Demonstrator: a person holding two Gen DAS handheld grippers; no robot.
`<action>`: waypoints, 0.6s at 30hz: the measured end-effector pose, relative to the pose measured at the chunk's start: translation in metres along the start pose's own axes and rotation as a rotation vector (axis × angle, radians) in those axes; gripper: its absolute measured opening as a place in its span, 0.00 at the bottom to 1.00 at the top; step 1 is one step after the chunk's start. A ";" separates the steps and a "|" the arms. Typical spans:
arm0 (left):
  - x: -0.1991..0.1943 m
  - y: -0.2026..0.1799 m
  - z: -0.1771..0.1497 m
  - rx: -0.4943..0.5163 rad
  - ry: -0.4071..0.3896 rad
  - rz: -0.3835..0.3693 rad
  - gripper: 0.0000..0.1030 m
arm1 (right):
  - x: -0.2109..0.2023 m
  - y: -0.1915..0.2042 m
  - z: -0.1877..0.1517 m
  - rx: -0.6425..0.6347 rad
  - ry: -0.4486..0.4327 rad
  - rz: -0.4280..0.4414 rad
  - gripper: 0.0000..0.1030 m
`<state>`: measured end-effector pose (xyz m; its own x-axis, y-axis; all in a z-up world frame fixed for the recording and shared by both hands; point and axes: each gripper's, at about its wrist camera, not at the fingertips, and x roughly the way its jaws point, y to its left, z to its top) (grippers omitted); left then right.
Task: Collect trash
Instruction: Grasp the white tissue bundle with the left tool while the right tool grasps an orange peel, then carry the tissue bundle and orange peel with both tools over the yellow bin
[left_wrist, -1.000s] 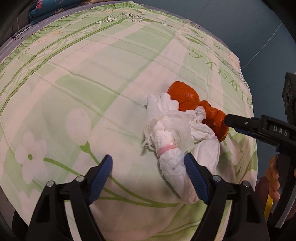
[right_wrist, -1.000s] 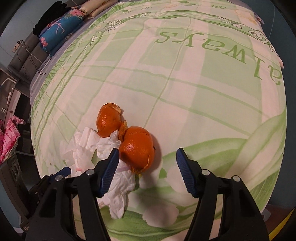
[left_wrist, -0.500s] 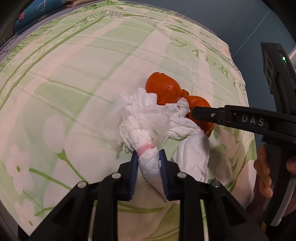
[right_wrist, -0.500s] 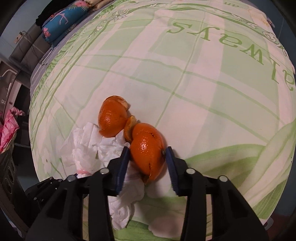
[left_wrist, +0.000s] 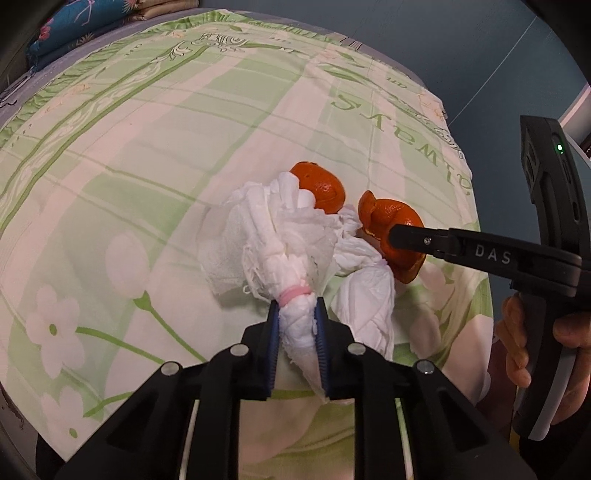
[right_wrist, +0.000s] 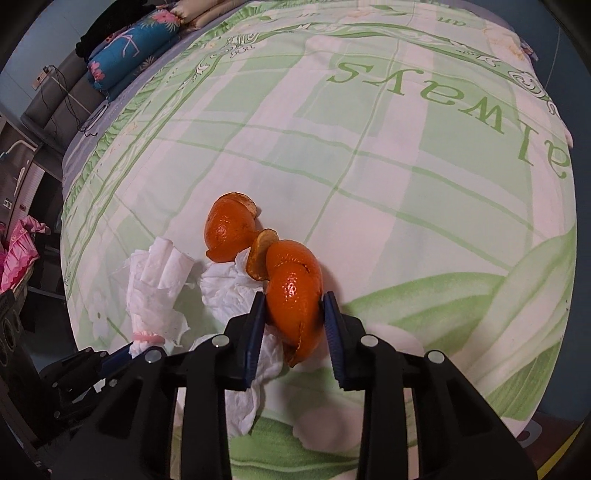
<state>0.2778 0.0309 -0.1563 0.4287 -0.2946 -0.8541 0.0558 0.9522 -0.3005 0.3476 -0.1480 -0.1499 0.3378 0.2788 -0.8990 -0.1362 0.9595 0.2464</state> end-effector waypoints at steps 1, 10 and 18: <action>-0.003 0.000 -0.001 0.002 -0.004 -0.001 0.16 | -0.003 0.000 -0.001 -0.001 -0.007 -0.001 0.29; -0.036 0.008 -0.013 0.045 -0.048 0.027 0.16 | -0.039 -0.005 -0.017 0.019 -0.069 0.020 0.28; -0.069 0.017 -0.024 0.026 -0.108 0.006 0.16 | -0.077 -0.007 -0.044 0.019 -0.129 0.053 0.28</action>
<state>0.2272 0.0655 -0.1129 0.5236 -0.2795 -0.8048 0.0757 0.9562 -0.2828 0.2815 -0.1775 -0.0984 0.4476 0.3303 -0.8310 -0.1397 0.9437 0.2998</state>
